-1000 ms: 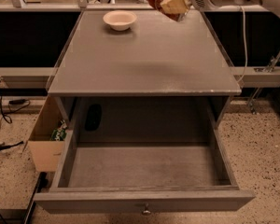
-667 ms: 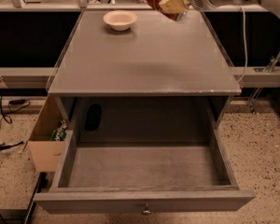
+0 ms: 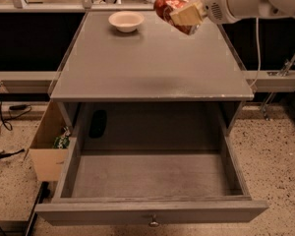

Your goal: Place coke can into top drawer

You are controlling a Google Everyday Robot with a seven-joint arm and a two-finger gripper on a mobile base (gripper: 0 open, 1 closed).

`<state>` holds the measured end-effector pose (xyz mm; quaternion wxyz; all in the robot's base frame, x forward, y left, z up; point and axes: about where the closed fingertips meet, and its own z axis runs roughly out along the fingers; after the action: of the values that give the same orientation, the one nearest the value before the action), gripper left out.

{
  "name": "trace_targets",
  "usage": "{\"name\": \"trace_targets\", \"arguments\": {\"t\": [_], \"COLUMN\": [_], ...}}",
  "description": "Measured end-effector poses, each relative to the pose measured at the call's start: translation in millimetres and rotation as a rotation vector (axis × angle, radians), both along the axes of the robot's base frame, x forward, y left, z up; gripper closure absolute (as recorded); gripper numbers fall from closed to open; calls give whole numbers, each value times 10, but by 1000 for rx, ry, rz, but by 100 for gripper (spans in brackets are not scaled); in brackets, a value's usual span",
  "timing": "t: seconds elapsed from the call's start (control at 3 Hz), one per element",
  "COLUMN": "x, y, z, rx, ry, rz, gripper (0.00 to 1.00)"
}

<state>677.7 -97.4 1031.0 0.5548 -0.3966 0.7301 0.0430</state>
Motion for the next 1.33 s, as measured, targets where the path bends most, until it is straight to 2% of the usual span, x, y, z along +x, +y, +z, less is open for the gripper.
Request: {"name": "trace_targets", "arguments": {"t": [0.33, 0.67, 1.0, 1.33], "x": [-490, -850, -1109, -1248], "y": [-129, -288, -412, -377], "z": [-90, -124, -171, -253], "rx": [59, 99, 130, 118], "ry": [32, 42, 65, 101], "rz": [38, 92, 186, 239], "gripper": [100, 100, 100, 100]}}
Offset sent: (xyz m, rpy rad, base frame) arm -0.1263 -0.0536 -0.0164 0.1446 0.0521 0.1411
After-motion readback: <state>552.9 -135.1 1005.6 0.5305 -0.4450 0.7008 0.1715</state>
